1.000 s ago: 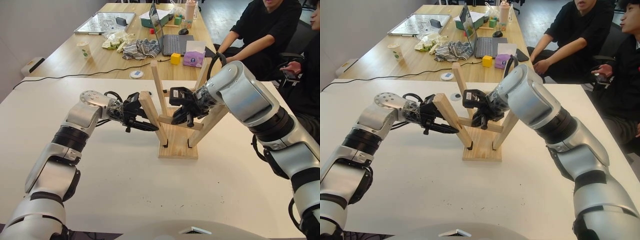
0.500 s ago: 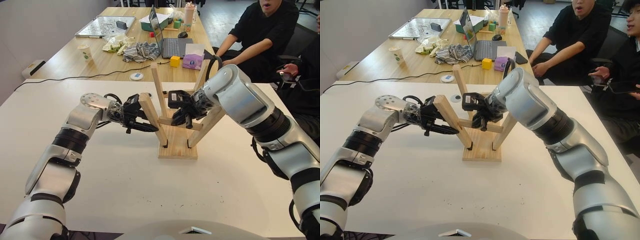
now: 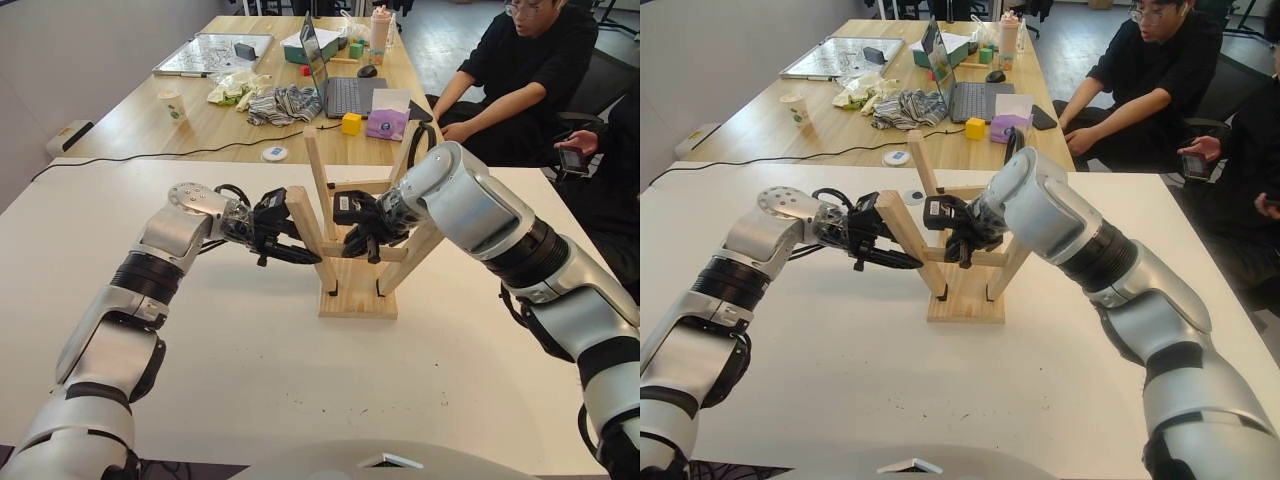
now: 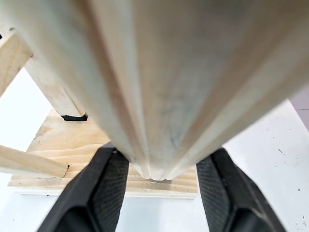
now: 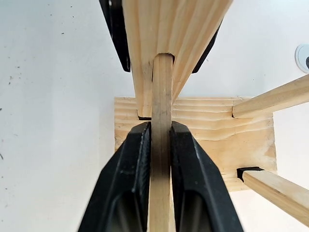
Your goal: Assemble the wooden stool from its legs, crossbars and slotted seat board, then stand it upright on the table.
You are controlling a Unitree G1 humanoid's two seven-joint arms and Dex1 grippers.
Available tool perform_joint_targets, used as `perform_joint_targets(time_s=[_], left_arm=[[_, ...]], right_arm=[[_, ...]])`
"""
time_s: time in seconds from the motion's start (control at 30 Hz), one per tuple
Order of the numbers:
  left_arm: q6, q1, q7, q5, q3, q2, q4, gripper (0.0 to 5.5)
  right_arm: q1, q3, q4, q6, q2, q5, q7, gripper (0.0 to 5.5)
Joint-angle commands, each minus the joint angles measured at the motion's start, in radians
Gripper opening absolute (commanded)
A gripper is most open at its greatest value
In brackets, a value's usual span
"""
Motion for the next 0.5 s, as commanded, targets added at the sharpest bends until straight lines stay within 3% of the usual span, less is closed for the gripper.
perform_joint_targets(time_s=[0.03, 0.3, 0.4, 0.5], left_arm=[[0.100, 0.149, -0.029, 0.157, -0.275, -0.199, 0.009, 2.01], [0.081, 0.162, -0.030, 0.168, -0.274, -0.185, 0.026, 2.01], [0.076, 0.175, -0.021, 0.166, -0.267, -0.185, 0.021, 2.01], [0.068, 0.188, -0.013, 0.168, -0.265, -0.181, 0.022, 2.01]], right_arm=[[0.022, -0.126, 0.025, 0.118, 0.161, 0.150, -0.045, 1.10], [-0.159, -0.356, 0.191, 0.182, 0.125, 0.253, -0.047, 2.38], [-0.282, -0.596, 0.414, 0.271, 0.161, 0.329, -0.114, 2.92], [-0.346, -0.816, 0.592, 0.233, 0.171, 0.372, -0.254, 3.41]])
